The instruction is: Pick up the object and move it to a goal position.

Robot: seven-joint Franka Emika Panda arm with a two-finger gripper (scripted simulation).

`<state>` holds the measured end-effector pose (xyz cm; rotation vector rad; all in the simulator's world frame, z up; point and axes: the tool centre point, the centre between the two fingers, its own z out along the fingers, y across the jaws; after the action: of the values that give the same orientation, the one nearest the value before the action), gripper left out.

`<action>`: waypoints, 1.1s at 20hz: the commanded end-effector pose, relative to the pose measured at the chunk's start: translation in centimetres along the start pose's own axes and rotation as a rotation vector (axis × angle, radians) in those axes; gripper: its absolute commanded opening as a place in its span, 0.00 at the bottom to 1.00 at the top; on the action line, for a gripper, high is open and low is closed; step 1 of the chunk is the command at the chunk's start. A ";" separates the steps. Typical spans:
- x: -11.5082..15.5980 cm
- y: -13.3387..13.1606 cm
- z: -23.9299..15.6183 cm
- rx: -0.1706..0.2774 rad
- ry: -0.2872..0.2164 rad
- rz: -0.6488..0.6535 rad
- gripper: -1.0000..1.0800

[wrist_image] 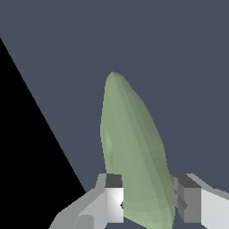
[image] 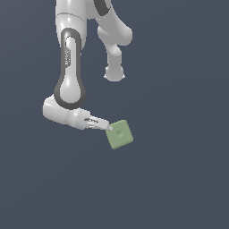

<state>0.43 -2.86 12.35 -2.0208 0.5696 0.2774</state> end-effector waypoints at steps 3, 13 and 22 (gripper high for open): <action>-0.9 -1.7 -4.8 -0.002 0.000 0.001 0.00; -2.9 -5.7 -15.8 -0.006 -0.003 0.001 0.00; -4.1 -8.7 -24.1 -0.005 -0.005 -0.001 0.00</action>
<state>0.32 -18.23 31.58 -2.0246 0.5666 0.2813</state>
